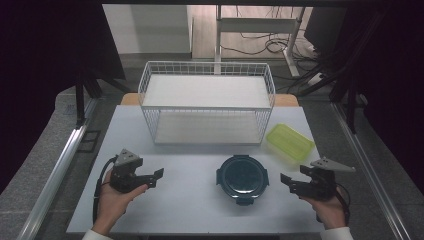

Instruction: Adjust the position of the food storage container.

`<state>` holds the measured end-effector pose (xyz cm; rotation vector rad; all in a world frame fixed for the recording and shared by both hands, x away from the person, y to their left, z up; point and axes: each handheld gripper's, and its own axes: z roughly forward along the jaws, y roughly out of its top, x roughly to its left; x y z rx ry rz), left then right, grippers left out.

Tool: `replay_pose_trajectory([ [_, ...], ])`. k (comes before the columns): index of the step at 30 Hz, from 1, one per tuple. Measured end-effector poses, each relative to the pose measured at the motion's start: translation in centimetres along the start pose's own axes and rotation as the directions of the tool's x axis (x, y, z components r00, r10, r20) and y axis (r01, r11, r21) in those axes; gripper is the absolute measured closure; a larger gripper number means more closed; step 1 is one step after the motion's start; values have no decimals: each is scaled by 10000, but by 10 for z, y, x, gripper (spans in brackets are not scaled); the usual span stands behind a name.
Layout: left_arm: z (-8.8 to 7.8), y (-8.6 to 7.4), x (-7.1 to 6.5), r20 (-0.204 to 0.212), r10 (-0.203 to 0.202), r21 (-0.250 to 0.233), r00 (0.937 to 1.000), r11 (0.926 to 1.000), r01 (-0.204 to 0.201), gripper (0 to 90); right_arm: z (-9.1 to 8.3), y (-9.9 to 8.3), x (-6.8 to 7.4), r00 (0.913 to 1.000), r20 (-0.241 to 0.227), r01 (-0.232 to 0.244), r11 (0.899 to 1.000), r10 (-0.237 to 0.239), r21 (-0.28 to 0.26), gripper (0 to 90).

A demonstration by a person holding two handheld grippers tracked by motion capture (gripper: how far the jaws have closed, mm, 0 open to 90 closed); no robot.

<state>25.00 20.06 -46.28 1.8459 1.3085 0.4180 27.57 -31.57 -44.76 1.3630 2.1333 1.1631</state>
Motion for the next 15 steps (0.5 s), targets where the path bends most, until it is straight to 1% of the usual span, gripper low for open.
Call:
replay_pose_trajectory([
  [4, 1, 1, 2, 193, -69, 82, 9998, 9999, 68, 169, -1, 0, 0, 10000, 83, -33, 10000, 33, 79, 178],
  [5, 2, 1, 1, 200, -121, 119, 9997, 9999, 119, 169, -2, -1, -1, 9999, 84, -56, 9999, 55, 131, 196],
  [7, 2, 2, 1, 227, -166, 127, 9996, 9998, 163, 170, -3, -2, -2, 10000, 56, -72, 9998, 71, 159, 201],
  [8, 3, 3, 0, 356, -240, 125, 9991, 9996, 235, 169, -5, -2, -3, 9999, 93, -116, 9998, 114, 179, 212],
  [13, 4, 3, -3, 349, -95, 260, 9993, 9996, 85, 169, -7, -1, -7, 9997, 59, -223, 9996, 222, 144, 241],
  [15, 5, 4, -3, 262, -91, 267, 9996, 9996, 84, 169, -5, -1, -9, 9998, 41, -215, 9994, 214, 259, 252],
])
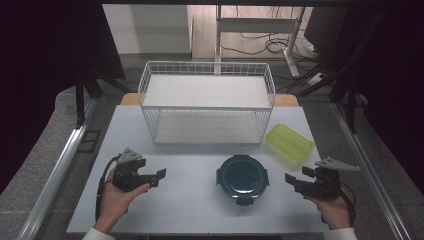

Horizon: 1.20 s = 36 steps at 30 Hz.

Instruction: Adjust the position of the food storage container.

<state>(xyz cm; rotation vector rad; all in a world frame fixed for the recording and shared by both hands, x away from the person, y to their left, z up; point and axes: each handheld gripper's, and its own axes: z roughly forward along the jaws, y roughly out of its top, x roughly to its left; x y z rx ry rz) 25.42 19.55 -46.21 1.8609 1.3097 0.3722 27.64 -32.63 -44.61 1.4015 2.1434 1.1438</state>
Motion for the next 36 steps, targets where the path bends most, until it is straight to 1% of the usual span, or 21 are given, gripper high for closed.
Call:
replay_pose_trajectory([
  [2, 0, 0, 1, 4, -35, -9, 10000, 10000, 35, 170, 0, 0, -1, 10000, 2, -44, 10000, 44, 28, 256],
  [3, 1, 0, 1, 25, -189, -32, 9998, 9998, 189, 173, 1, -1, -3, 9999, -39, -157, 9998, 158, 150, 264],
  [4, 2, -1, 1, 45, -229, -18, 9997, 9997, 229, 173, 2, -2, -3, 9998, -49, -185, 9996, 186, 233, 271],
  [6, 2, -1, 1, 55, -226, 1, 9997, 9997, 226, 173, 2, -2, -3, 9998, 13, -203, 9992, 203, 339, 279],
  [8, 4, -3, -1, -17, 15, 194, 10000, 9998, -15, 167, 3, 2, -2, 9999, 2, -147, 9988, 147, 465, 296],
  [10, 4, -3, -2, -74, 40, 176, 10000, 9998, -38, 166, 4, 4, 0, 10000, -30, -93, 9985, 94, 548, 303],
  [11, 1, -3, -2, -49, -19, 116, 10000, 9999, 19, 166, 4, 4, 1, 9999, -43, -141, 9982, 144, 586, 309],
  [14, -1, -3, -4, -36, 34, 50, 10000, 10000, -34, 166, 6, 3, 3, 9998, 18, -206, 9967, 205, 784, 316],
  [15, -1, -4, -4, -36, 58, 63, 10000, 10000, -58, 166, 7, 2, 3, 9998, 100, -205, 9956, 197, 910, 319],
  [16, -1, -4, -4, -43, 124, 107, 9999, 9999, -124, 165, 9, 2, 5, 9997, 221, -67, 9928, 41, 1199, 335],
  [17, -1, -4, -4, -43, 124, 107, 9999, 9999, -124, 165, 9, 2, 5, 9997, 221, -67, 9928, 41, 1199, 335],
  [18, -2, -5, -4, -17, 68, 87, 10000, 9999, -67, 164, 10, 4, 8, 9996, 175, 180, 9896, -207, 1427, 367],
  [20, -3, -5, -3, -6, 8, 82, 10000, 10000, -8, 164, 12, 5, 11, 9989, 23, 452, 9854, -462, 1641, 396],
  [25, 1, -5, -2, -8, 129, 220, 9999, 9997, -129, 161, 27, 5, 16, 9987, -107, 519, 9729, -508, 2254, 472],
  [26, 1, -5, -2, -8, 129, 220, 9999, 9997, -129, 161, 27, 5, 16, 9987, -107, 519, 9729, -508, 2254, 472],
  [27, 3, -5, -2, 29, 171, 326, 9998, 9993, -172, 161, 34, 7, 19, 9981, -165, 612, 9682, -590, 2426, 550],
  [28, 4, -6, -2, 37, 189, 369, 9998, 9991, -190, 161, 37, 8, 20, 9980, -195, 636, 9658, -607, 2513, 592],
  [29, 4, -6, -2, 37, 189, 369, 9998, 9991, -190, 161, 37, 8, 20, 9980, -195, 636, 9658, -607, 2513, 592],
  [30, 5, -6, -2, 34, 181, 430, 9998, 9989, -182, 161, 44, 9, 21, 9960, -467, 858, 9572, -758, 2765, 702],
  [33, 5, -7, 0, -28, 152, 438, 9999, 9989, -151, 160, 51, 7, 21, 9925, -657, 1179, 9470, -1028, 2989, 778],
  [36, 5, -7, -1, -56, 221, 423, 9997, 9989, -219, 158, 55, 7, 21, 9930, -644, 1143, 9435, -991, 3110, 859],
])
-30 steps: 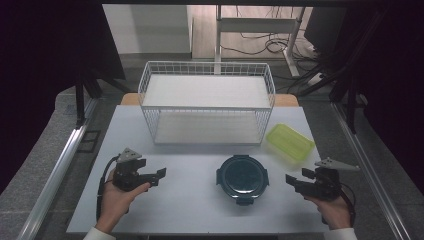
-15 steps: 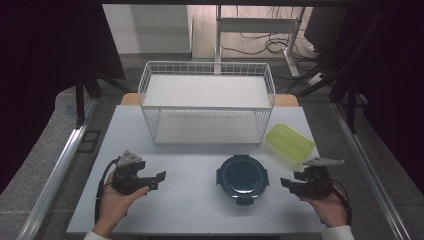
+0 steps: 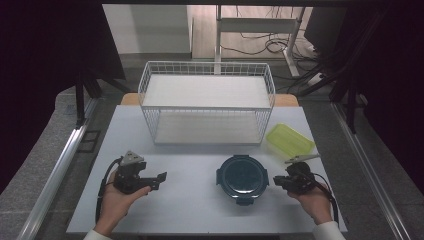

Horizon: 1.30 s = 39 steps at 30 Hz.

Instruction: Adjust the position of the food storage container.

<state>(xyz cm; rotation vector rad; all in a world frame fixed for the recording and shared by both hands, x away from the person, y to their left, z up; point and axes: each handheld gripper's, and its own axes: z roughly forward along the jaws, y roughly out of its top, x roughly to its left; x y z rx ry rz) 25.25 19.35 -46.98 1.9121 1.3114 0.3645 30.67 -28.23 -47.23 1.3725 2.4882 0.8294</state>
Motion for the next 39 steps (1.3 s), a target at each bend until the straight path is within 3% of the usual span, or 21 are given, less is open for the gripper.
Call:
replay_pose_trajectory([
  [4, 0, 0, -1, 14, 46, 40, 10000, 10000, -46, 157, 4, 3, 1, 10000, 49, 70, 10000, -70, 24, 889],
  [5, 0, 0, -2, 15, 18, 13, 10000, 10000, -18, 157, 9, 6, 4, 9994, 1, 342, 9993, -342, 135, 889],
  [10, -2, -1, 0, 21, -101, -8, 9999, 9999, 101, 159, 16, 9, 12, 9982, -52, 605, 9977, -604, 304, 890],
  [12, -2, -1, 1, -28, -107, -79, 9999, 9999, 106, 164, 16, 11, 14, 9961, 153, 867, 9959, -871, 261, 890],
  [22, -2, 0, 2, -33, -173, -174, 9998, 9997, 173, 170, 18, 14, 20, 9959, 180, 874, 9955, -882, 378, 891],
  [39, -1, 2, 3, 210, -507, -176, 9985, 9985, 511, 170, 32, 25, 52, 9932, -112, 1166, 9923, -1162, 423, 891],
])
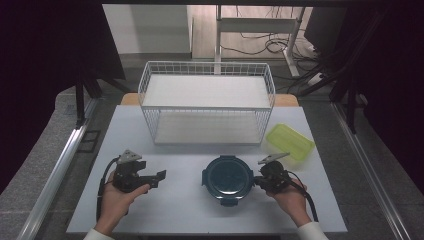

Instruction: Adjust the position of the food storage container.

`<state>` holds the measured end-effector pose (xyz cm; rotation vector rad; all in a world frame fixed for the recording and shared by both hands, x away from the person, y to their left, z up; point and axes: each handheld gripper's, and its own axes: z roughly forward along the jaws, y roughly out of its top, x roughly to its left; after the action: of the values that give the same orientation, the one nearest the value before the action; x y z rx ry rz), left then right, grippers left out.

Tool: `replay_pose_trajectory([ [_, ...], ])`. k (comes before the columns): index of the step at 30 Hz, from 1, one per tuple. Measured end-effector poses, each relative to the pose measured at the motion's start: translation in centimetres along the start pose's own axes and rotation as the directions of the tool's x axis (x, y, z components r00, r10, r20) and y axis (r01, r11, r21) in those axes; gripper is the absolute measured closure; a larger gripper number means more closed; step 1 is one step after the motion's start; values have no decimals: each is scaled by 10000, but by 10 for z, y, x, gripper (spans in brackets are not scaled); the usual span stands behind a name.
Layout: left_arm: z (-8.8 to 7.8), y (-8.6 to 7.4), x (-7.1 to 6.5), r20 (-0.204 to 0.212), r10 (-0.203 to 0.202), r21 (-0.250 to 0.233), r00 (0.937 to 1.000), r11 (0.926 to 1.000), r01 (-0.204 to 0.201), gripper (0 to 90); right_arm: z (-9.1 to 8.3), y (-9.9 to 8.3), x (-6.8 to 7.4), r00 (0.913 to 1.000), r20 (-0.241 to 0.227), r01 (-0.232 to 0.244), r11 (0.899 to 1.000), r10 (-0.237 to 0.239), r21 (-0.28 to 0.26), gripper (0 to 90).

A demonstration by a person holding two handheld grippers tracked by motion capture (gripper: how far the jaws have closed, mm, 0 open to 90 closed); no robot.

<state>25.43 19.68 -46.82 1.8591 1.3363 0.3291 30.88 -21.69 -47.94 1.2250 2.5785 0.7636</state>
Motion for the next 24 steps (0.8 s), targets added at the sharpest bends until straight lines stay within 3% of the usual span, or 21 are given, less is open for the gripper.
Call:
replay_pose_trajectory([
  [18, 1, 1, -1, 32, 41, 102, 10000, 9999, -41, 169, 14, 17, 22, 9989, -329, 335, 9994, -335, 8, 892],
  [24, 2, 1, -1, 20, 30, 99, 10000, 9999, -30, 169, 21, 25, 34, 9964, -527, 662, 9978, -660, 31, 892],
])
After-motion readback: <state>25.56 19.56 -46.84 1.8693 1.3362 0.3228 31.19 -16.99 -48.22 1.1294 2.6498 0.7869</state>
